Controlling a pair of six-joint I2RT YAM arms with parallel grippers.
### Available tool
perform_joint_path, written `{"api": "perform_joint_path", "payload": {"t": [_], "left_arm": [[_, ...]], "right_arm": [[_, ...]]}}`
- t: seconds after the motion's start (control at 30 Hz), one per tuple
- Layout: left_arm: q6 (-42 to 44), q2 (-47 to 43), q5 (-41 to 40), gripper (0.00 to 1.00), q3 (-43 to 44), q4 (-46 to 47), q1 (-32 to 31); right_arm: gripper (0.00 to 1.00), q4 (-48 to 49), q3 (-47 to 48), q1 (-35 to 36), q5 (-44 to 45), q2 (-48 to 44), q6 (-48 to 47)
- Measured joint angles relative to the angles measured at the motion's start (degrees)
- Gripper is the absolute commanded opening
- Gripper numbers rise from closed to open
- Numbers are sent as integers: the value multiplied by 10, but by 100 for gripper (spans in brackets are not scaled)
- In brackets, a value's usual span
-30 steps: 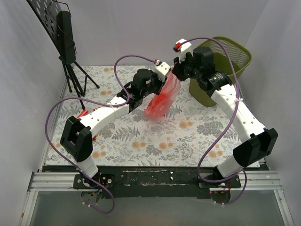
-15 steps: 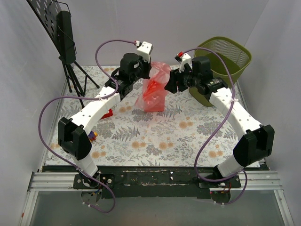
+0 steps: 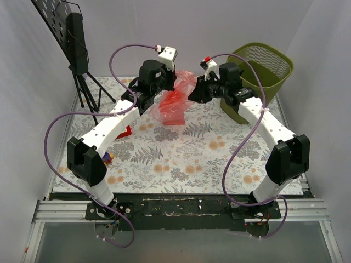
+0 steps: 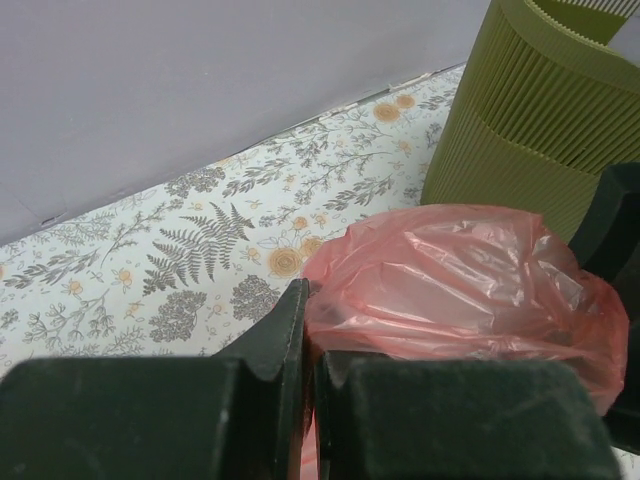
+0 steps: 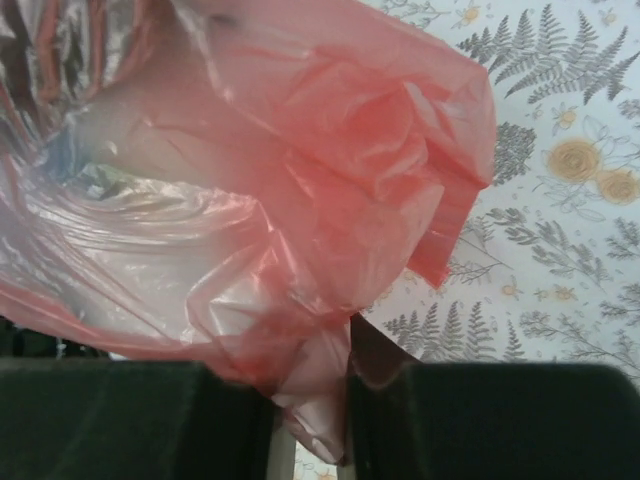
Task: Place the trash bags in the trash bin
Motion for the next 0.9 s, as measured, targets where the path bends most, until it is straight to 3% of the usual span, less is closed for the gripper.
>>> {"api": "perform_joint_path", "payload": {"t": [0.13, 0.2, 0.23, 0.27, 0.3, 0.33, 0.4, 0.43, 0.53, 0.67, 0.8, 0.9], "left_arm": [[3, -2, -9, 0, -2, 1, 3], [6, -3, -12, 0, -2, 4, 8], [7, -3, -13, 0, -2, 5, 12], [11, -3, -13, 13, -2, 6, 16], [15, -3, -13, 46, -4, 9, 21], [23, -4, -13, 72, -8, 13, 23], [37, -11, -16, 94, -21, 19, 29], [39, -17, -19, 98, -33, 23, 32], [41, -65, -16, 98, -101, 38, 43], [21, -194, -7, 98, -221, 27, 51], [-64, -297, 11, 98, -259, -15, 59], [-159, -320, 86, 96, -289, -12, 84]], "right_arm": [[30, 1, 0, 0, -17, 4, 12], [3, 2, 0, 0, -33, 4, 16], [1, 3, 0, 0, -44, 4, 17], [1, 4, 0, 0, -59, 4, 20], [1, 6, 0, 0, -71, 4, 22], [1, 6, 0, 0, -84, 4, 26], [1, 6, 0, -1, -99, 4, 31], [1, 5, 2, -2, -104, 5, 34], [1, 5, 25, -8, -111, 10, 50], [1, 13, 101, -30, -112, 35, 66], [1, 27, 146, -47, -109, 42, 71], [1, 33, 158, -50, -100, 42, 70]]}}
